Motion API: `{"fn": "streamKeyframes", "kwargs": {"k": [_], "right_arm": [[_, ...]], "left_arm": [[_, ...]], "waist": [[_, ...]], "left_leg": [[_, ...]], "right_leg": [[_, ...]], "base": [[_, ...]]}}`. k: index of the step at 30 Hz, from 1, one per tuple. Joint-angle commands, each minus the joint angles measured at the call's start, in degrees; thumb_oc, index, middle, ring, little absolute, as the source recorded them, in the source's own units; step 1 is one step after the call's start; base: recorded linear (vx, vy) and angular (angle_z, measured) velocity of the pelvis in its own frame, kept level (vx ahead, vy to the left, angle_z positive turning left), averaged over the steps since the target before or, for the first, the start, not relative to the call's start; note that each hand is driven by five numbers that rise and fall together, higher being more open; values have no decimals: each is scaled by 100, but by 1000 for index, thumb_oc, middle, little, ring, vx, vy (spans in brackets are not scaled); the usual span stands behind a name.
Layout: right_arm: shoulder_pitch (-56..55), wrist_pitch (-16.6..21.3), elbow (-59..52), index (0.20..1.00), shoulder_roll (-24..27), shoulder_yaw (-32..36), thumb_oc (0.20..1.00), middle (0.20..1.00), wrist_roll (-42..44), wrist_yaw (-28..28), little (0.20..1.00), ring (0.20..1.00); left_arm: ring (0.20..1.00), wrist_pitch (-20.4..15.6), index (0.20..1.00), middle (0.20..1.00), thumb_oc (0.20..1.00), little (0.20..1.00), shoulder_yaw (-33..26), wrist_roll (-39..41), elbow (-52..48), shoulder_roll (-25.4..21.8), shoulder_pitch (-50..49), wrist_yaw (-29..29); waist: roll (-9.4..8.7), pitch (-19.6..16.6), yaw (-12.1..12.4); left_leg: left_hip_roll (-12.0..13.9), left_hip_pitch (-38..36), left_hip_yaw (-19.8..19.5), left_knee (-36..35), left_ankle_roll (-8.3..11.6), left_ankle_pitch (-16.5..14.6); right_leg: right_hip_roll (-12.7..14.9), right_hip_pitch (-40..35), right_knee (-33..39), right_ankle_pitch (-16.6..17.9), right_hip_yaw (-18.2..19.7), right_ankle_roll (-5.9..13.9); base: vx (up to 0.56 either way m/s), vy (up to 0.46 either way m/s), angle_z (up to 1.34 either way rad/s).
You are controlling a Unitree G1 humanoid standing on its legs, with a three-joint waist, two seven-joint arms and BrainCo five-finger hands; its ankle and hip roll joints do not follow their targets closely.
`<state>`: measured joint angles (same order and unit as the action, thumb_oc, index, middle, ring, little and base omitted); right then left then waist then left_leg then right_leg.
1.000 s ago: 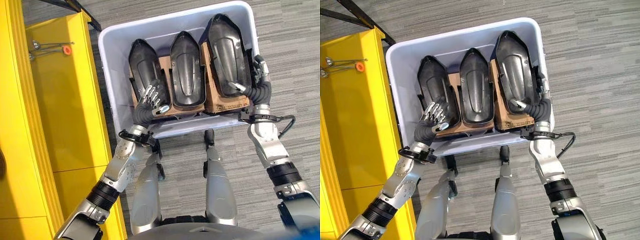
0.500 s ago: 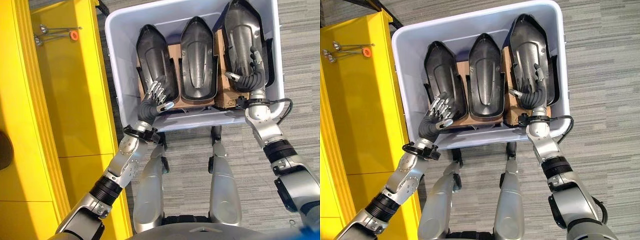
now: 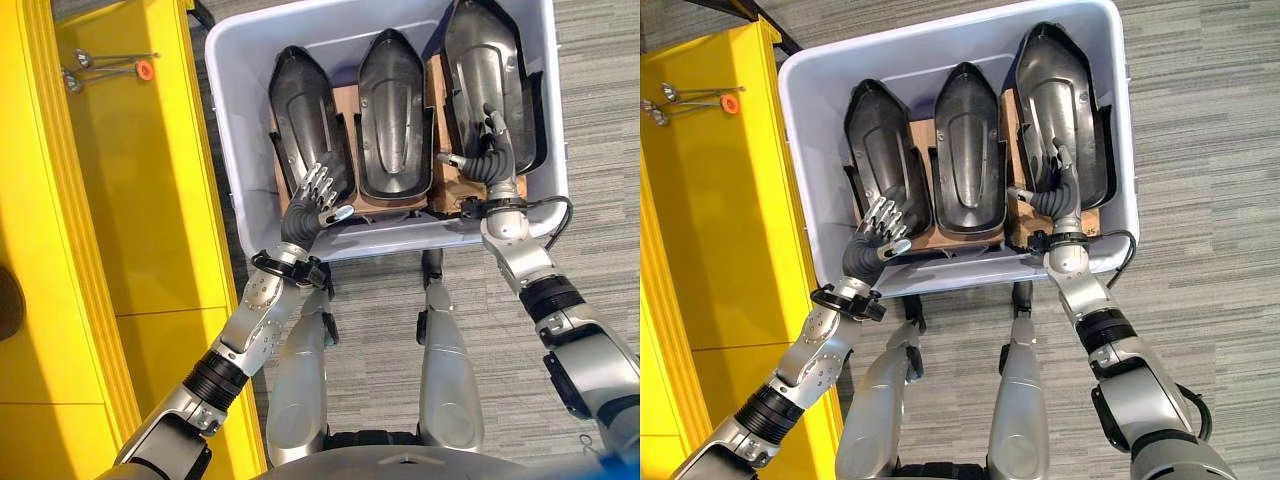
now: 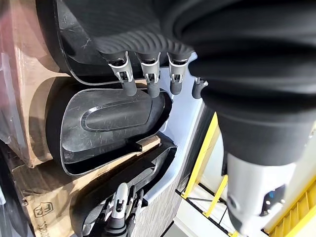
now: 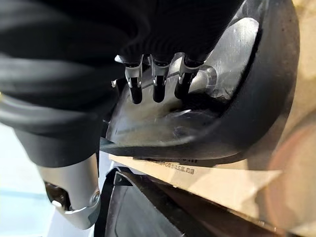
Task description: Move parts from the plastic box to the shelf.
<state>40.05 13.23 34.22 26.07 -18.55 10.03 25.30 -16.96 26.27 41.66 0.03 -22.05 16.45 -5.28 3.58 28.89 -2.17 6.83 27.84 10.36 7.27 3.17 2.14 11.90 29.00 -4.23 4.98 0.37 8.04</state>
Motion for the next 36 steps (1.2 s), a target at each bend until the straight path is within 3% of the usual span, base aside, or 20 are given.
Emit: {"fn": "streamKeyframes", "kwargs": {"k": [1, 11, 18, 29, 36], "right_arm": [[-129, 242, -143, 1000, -128, -160, 1000, 1000, 167, -118, 1000, 1000], [-535, 267, -131, 1000, -601, -384, 1000, 1000, 412, -288, 1000, 1000], [-915, 242, -263, 1000, -554, -364, 1000, 1000, 271, -271, 1000, 1000], [-1360, 360, -1130, 1000, -48, 664, 1000, 1000, -73, 368, 1000, 1000], [-1894, 746, -3057, 1000, -42, 1322, 1000, 1000, -196, 533, 1000, 1000]], "left_arm": [[1000, -313, 1000, 1000, 1000, 1000, 54, 5, -184, 52, -33, 10], [1000, -351, 1000, 1000, 1000, 1000, -1, -30, -178, 64, -50, -132], [1000, -349, 1000, 1000, 1000, 1000, -28, -100, -137, 62, -44, -163], [1000, -368, 1000, 1000, 1000, 1000, -157, -170, -173, 36, -110, -224], [1000, -344, 1000, 1000, 1000, 1000, -320, -275, -296, 4, -212, -309]], "waist": [[8, -334, 127], [-7, -369, 130], [-51, -368, 77], [-143, -407, -41], [-212, -461, -160]], "left_leg": [[525, 150, -538, 406, 417, -35], [483, 235, -583, 472, 406, -65], [472, 254, -581, 498, 396, -80], [504, 266, -584, 513, 399, -128], [529, 344, -570, 583, 394, -177]], "right_leg": [[140, 539, -888, -1, 85, 130], [147, 554, -900, -16, 98, 106], [148, 571, -882, -2, 127, 116], [108, 606, -899, -24, 149, 133], [78, 684, -925, -39, 152, 155]], "base": [[0, 0, 0], [-2, 3, 4], [0, 0, 0], [0, 0, 0], [3, -6, -3]]}}
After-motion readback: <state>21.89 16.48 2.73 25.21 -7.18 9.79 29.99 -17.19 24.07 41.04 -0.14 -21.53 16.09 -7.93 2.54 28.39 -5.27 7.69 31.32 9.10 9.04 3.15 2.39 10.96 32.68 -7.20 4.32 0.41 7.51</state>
